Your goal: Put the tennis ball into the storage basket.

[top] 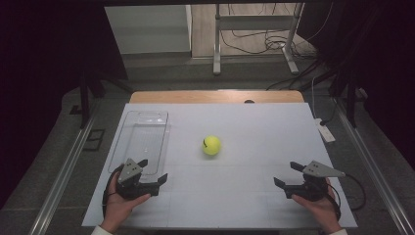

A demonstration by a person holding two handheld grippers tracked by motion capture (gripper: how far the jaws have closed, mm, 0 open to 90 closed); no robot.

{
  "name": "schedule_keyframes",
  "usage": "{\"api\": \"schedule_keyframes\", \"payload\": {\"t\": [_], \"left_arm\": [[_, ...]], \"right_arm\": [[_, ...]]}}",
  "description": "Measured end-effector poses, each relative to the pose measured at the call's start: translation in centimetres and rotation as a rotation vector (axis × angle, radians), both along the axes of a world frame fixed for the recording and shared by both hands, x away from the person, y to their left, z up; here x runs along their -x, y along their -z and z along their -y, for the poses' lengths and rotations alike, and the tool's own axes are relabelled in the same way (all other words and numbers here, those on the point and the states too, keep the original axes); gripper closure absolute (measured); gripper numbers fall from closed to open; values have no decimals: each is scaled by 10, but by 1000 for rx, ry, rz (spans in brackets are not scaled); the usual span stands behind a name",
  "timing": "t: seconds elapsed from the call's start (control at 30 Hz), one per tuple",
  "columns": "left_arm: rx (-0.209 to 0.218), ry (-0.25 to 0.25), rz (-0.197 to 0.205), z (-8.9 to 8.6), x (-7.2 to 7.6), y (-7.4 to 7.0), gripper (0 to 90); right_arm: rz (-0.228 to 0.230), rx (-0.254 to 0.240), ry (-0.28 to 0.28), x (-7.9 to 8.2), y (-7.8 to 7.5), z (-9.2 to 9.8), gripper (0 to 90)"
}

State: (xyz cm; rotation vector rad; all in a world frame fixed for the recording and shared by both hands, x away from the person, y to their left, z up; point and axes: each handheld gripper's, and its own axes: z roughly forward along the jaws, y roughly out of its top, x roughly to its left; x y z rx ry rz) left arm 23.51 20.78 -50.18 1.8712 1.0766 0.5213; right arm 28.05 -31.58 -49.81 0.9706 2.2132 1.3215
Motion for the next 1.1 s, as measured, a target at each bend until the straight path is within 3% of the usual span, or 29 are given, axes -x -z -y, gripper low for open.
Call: {"api": "schedule_keyframes", "payload": {"t": [0.27,0.63,0.8,1.1], "left_arm": [[-10,9,-3,6,-1,-7,110],[9,13,-32,11,-6,-23,117],[-2,31,-60,16,-12,-26,118],[-16,65,-70,22,-18,-35,118]], "right_arm": [[-5,1,-1,0,0,1,122],[-7,-3,-3,-3,1,1,125],[-8,0,-4,-3,1,0,125],[-9,5,2,-2,2,0,125]]}}
